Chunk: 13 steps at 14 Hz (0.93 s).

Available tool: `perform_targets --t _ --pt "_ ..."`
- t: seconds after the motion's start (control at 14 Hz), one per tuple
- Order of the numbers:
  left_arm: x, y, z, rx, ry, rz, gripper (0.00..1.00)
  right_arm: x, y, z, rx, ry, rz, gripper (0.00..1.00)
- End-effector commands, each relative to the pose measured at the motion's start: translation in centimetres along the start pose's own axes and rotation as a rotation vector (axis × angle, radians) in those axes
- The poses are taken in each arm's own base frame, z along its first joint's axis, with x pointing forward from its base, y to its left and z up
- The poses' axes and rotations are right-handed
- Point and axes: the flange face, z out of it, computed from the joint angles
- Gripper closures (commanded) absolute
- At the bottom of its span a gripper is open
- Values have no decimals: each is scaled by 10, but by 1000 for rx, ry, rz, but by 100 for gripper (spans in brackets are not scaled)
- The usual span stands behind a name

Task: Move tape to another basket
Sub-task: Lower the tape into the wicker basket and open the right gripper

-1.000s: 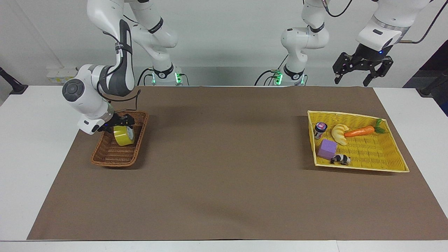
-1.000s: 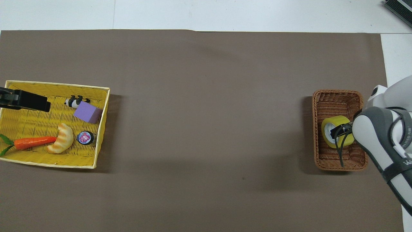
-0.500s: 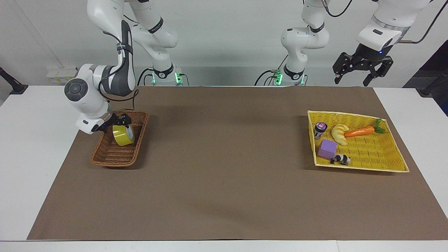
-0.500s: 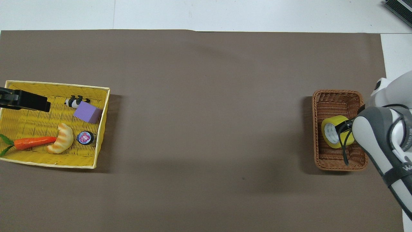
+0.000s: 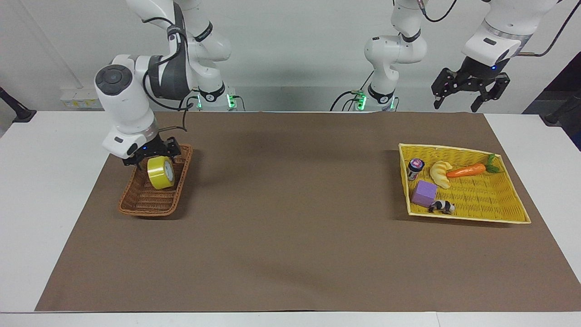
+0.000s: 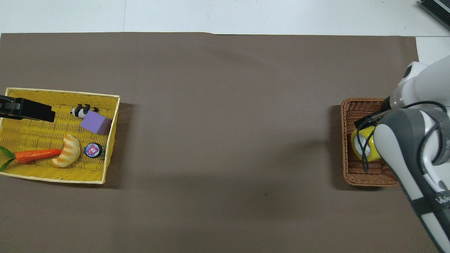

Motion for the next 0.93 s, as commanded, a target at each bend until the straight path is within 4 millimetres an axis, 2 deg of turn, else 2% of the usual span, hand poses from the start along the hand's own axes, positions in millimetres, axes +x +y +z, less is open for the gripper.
perform_targets --t 0.0,0.14,0.29,0.43,0.64,0.86 --pt "-6 -3 1 18 -9 1 0 2 -38 -17 -16 3 86 0" --pt "-6 -3 1 18 -9 1 0 1 -45 -27 -13 15 154 0" --pt "-6 -3 1 18 -9 1 0 -4 -34 -30 60 15 231 0" --pt "-6 -3 1 18 -9 1 0 -2 -16 -40 56 52 241 0" --pt "-6 -3 1 18 -9 1 0 -5 0 -64 92 88 270 0" --pt "-6 -3 1 18 -9 1 0 -10 4 -98 188 135 347 0"
